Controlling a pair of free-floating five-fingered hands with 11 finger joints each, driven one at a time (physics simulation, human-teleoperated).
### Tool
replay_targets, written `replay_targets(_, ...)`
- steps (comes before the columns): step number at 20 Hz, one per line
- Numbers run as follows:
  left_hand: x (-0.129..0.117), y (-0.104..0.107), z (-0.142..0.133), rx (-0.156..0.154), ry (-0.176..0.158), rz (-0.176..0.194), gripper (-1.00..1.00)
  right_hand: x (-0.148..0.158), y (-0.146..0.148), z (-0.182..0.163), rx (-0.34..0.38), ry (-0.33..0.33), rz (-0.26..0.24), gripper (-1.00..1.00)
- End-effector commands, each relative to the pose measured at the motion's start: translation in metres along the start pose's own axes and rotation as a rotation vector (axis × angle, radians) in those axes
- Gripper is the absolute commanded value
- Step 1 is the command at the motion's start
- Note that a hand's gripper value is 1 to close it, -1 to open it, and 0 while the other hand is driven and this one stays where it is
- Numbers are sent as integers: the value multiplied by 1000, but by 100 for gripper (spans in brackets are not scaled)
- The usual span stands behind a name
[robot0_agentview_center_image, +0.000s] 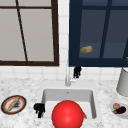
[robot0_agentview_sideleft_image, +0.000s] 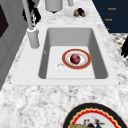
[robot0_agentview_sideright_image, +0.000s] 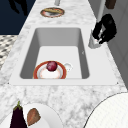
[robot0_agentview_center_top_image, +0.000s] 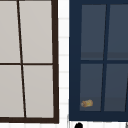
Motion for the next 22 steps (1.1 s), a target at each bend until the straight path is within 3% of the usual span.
replay_targets(1, 0, 0, 0, 0, 0, 0, 0, 9, 12, -7, -52, 55, 47, 100)
replay_targets(4, 0, 0, 0, 0, 0, 0, 0, 11, 19, -4, -109, 66, 67, 100)
replay_targets(8, 0, 0, 0, 0, 0, 0, 0, 8, 37, 14, -281, 65, 99, 100)
replay_targets(13, 0, 0, 0, 0, 0, 0, 0, -11, 71, 10, -416, -28, 69, 100)
replay_targets(18, 0, 0, 0, 0, 0, 0, 0, -10, 85, 4, -560, -60, 40, 100)
replay_targets(22, 0, 0, 0, 0, 0, 0, 0, -12, 87, 4, -598, -69, 24, 100)
